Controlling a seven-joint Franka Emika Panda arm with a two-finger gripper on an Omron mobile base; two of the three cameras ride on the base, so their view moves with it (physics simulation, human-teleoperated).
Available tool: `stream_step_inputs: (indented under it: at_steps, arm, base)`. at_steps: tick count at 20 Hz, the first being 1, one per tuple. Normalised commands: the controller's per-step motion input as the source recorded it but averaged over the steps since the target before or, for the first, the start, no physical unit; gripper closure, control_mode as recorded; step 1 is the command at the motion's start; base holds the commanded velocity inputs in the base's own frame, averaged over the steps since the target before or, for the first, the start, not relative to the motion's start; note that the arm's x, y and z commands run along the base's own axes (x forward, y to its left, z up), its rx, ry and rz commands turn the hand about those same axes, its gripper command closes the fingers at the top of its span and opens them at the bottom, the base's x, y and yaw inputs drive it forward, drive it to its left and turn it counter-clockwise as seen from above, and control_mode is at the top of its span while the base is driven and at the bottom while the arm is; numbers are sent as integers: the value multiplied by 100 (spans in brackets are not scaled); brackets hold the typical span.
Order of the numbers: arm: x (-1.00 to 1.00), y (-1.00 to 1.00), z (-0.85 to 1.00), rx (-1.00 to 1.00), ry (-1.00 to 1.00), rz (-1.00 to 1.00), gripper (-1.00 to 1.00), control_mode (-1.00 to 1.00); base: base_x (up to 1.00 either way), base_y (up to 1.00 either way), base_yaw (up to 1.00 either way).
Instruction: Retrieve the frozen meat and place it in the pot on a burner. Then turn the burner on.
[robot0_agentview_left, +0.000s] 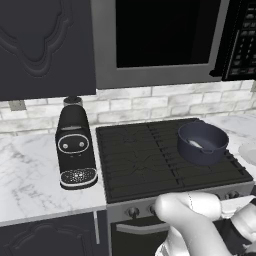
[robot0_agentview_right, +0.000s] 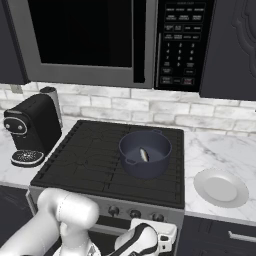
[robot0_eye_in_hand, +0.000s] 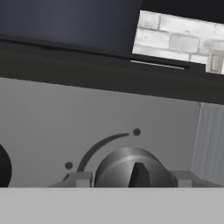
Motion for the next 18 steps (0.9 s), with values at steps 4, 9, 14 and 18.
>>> stream_step_inputs:
  at_steps: [4,9,14,18]
  arm:
    - [0,1,0,-21,0,1,100,-100]
    - [0,1,0,-20,0,3,100,-100]
    - [-2,3,0,-18,0,6,100,-100]
    - [-1,8,0,-20,0,4,100,-100]
  base:
    - [0,0,0]
    - [0,0,0]
    - [0,0,0]
    - [0,0,0]
